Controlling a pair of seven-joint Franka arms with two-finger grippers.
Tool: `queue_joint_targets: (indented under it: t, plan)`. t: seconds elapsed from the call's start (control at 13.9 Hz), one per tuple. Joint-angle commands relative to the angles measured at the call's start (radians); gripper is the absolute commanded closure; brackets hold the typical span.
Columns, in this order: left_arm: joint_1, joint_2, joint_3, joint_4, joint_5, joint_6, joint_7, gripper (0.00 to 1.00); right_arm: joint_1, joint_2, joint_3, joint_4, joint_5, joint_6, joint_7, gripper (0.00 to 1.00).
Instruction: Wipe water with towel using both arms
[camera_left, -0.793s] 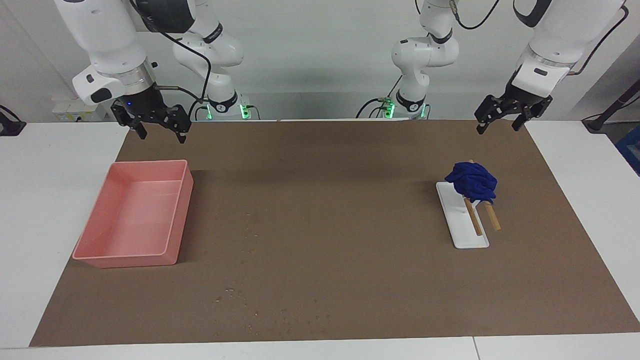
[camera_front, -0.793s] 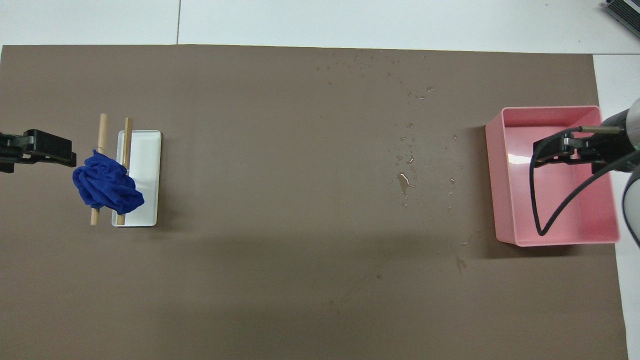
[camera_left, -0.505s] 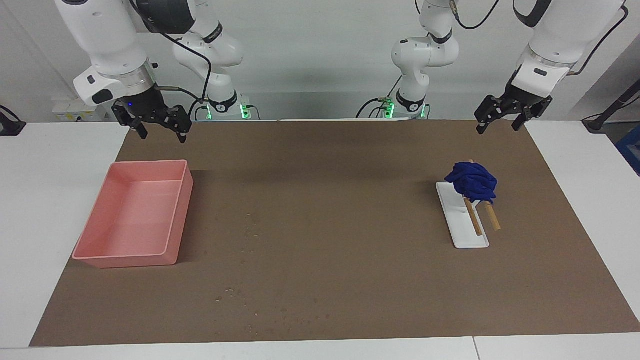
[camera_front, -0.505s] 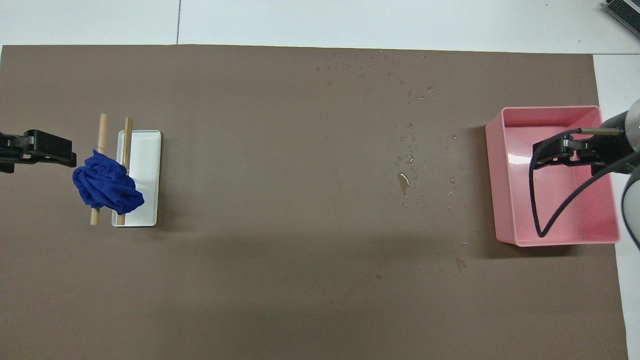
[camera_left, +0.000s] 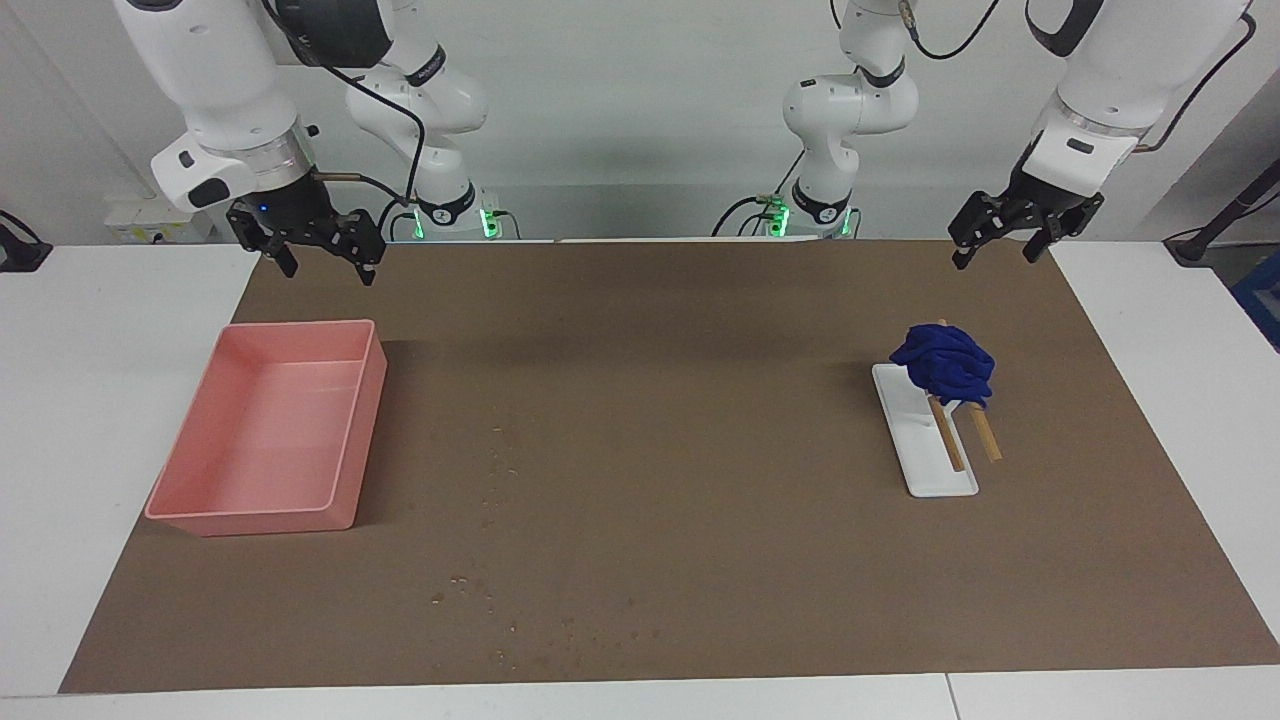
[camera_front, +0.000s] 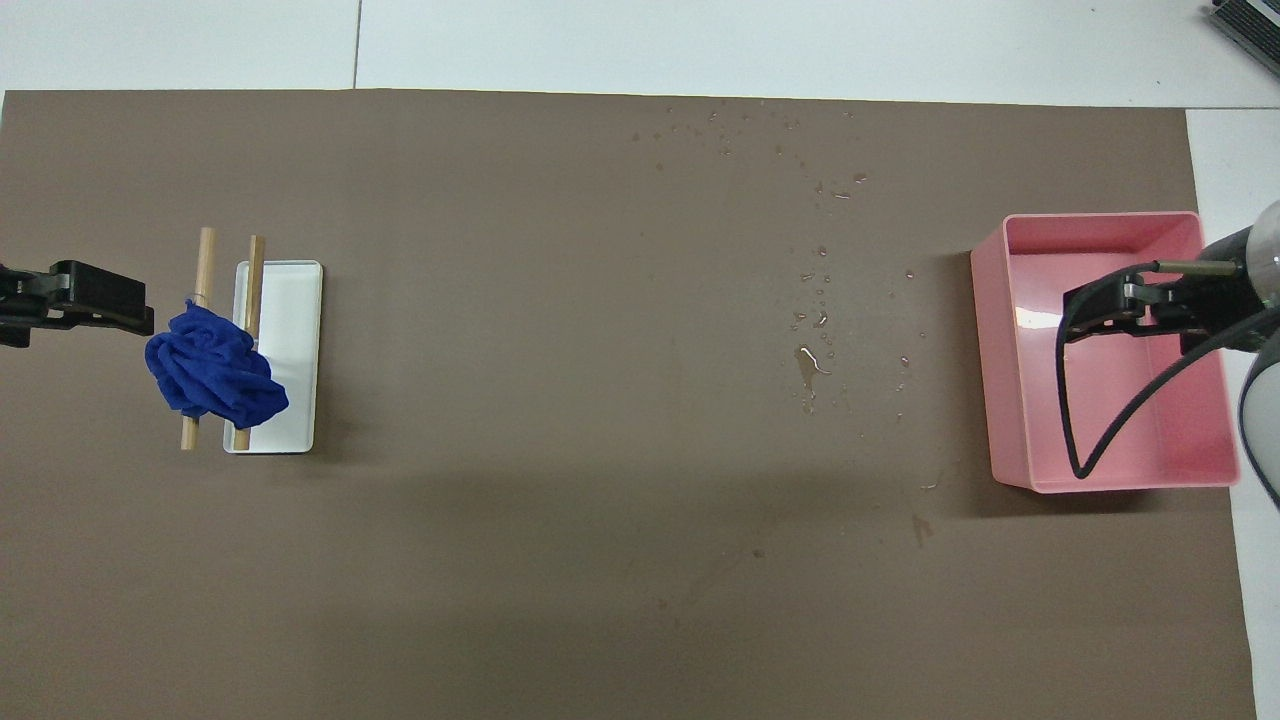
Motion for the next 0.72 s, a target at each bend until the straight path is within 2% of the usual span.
queue_joint_targets:
  t: [0.0,0.5,0.65]
  plan:
    - [0.007,-0.048,0.009,-0.093,-0.01,0.074,-0.051,0.0,-0.011,-0.023,0.007,-0.023,0.0,-0.006,0.002,0.0]
    - [0.04,-0.16,0.009,-0.416,-0.008,0.404,-0.636,0.0,-0.011,-0.023,0.005,-0.024,0.003,-0.005,0.008,0.0]
    - [0.054,-0.161,0.009,-0.46,-0.01,0.459,-0.735,0.0,-0.011,-0.025,0.007,-0.029,0.002,-0.004,0.008,0.0]
